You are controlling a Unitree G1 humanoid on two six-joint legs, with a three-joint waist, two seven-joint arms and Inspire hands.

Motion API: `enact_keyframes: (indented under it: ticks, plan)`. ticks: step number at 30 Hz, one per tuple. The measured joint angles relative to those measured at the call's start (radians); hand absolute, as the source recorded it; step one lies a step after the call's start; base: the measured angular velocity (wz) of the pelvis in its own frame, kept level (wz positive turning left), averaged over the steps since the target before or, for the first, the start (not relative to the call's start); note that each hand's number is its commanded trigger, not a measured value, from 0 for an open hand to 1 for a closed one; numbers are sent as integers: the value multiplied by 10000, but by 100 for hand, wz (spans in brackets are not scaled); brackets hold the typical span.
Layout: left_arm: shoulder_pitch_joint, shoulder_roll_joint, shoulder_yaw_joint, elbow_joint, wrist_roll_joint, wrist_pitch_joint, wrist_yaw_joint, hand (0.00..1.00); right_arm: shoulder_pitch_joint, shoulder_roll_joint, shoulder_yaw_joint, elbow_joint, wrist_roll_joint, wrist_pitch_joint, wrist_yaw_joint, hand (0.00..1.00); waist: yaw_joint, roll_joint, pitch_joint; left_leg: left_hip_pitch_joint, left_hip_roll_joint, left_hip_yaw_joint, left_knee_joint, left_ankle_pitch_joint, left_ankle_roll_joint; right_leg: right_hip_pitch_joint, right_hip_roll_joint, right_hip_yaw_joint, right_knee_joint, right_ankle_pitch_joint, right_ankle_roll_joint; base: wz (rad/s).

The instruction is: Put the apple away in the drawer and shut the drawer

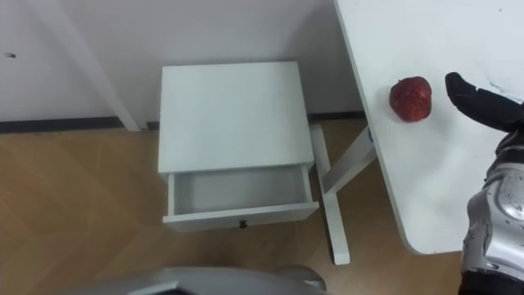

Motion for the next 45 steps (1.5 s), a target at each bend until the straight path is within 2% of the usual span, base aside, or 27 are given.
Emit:
enact_keyframes:
  ticks: [14,19,25,28,33,37,45]
  plan:
    - [-60,4,-463,-11,6,-2,-61,0,-148,4,1318,0,-896,6,1074,0,26,33,-2,-4,1,-6,6,0,0,3,-16,-65,38,9,0,0]
    - [-58,3,-461,-10,9,-1,-92,0,-167,3,1325,-1,-995,6,1181,0,65,44,-13,-9,-2,-6,14,0,1,0,-25,-72,41,9,1,0]
    - [-84,3,-442,-3,14,-3,-268,0,-213,2,1324,-3,-1314,5,1289,0,149,112,-85,0,-3,-5,12,0,1,4,-25,-71,52,10,1,0]
    - [-113,3,-443,3,13,-9,-298,0,-213,2,1324,-3,-1343,5,1443,0,201,101,-81,3,-3,-6,8,0,1,8,-25,-75,59,10,1,0]
    - [-159,5,-442,9,14,-10,-296,0,-213,2,1325,-2,-1322,6,1615,0,246,-51,-22,-3,-4,-7,9,0,2,14,-38,-118,63,17,2,0]
    - [-154,8,-441,69,9,-4,-295,0,-219,2,1322,5,-1315,6,1614,0,247,-171,-30,-46,-11,-15,14,-4,9,15,-56,-172,14,18,7,0]
    - [-186,8,-352,79,20,-4,-184,0,-694,-66,1289,458,-1326,6,1484,0,132,-139,-39,-121,-19,-245,23,-6,11,174,-33,-327,-113,59,22,7]
